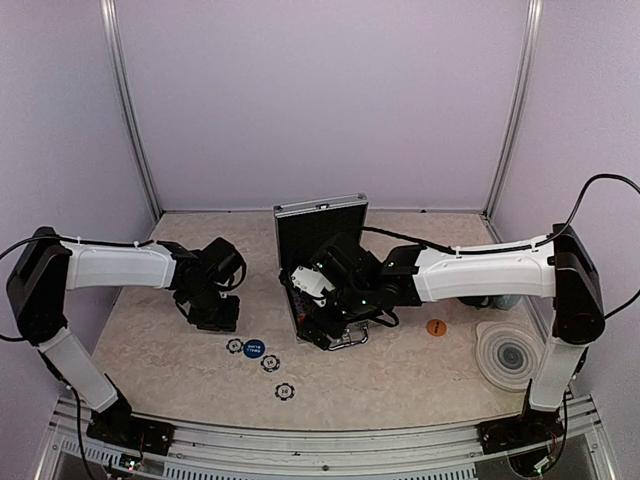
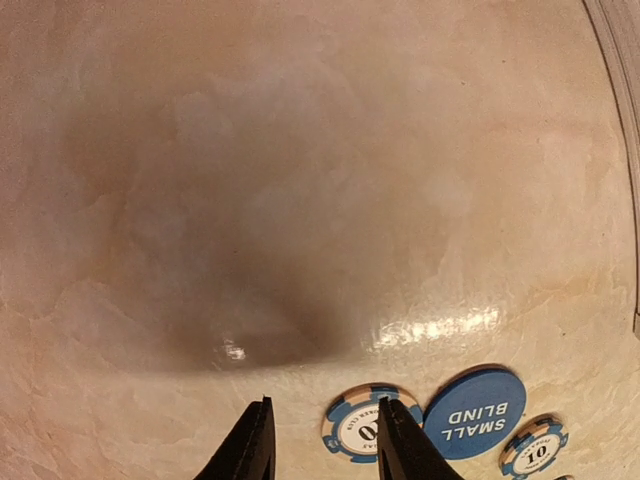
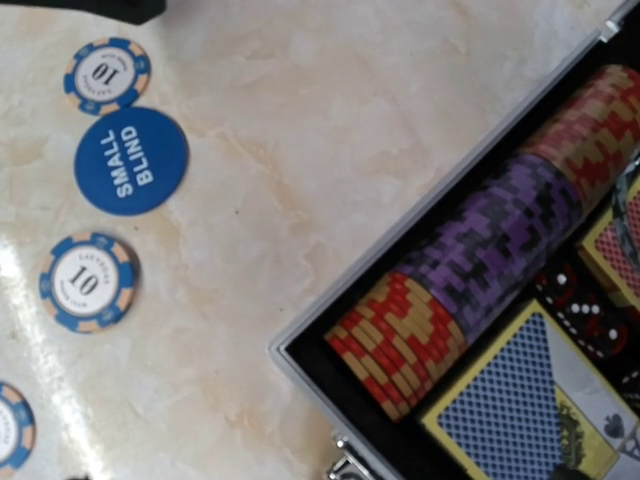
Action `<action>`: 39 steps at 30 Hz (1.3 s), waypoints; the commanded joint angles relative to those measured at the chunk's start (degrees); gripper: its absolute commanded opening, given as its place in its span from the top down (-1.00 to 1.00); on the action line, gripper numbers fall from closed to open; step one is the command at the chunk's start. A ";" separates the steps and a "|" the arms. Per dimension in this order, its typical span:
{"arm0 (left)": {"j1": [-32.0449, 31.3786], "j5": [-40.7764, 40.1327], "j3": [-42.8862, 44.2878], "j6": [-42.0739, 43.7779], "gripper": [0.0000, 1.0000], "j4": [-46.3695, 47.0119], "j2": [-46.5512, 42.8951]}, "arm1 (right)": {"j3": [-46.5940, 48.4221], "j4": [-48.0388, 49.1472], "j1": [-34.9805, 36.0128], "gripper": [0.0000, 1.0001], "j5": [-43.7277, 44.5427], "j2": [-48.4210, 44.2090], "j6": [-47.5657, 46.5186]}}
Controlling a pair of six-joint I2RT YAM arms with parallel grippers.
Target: Pack up texas hold em set
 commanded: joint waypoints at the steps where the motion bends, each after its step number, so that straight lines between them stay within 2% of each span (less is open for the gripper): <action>1: -0.22 2.92 -1.87 0.96 0.35 3.27 1.34 | 0.34 0.16 -0.11 -0.98 0.07 -0.12 -0.31; 5: -0.59 4.37 -3.55 1.24 0.58 4.41 2.86 | 0.18 0.24 -0.10 -0.98 0.01 -0.20 -0.09; 8: -1.20 4.09 -4.46 1.10 0.67 4.04 3.37 | 0.15 0.17 -0.12 -0.98 0.07 0.02 -0.09; 14: -3.41 5.30 -6.79 0.51 0.72 3.77 3.00 | 0.63 0.31 -0.08 -0.98 -0.19 0.31 -0.27; 25: -14.28 10.84 -7.20 -2.82 0.76 4.83 2.18 | 1.76 0.11 -0.12 -0.98 -0.95 1.06 -0.27; 33: -21.68 12.43 -1.11 -3.39 0.79 7.99 7.08 | 2.26 -0.18 0.05 -0.98 -2.16 1.18 0.01; 39: -23.84 13.78 3.18 -2.91 0.80 9.22 11.31 | 1.65 -0.38 0.47 -0.99 -2.58 0.51 0.03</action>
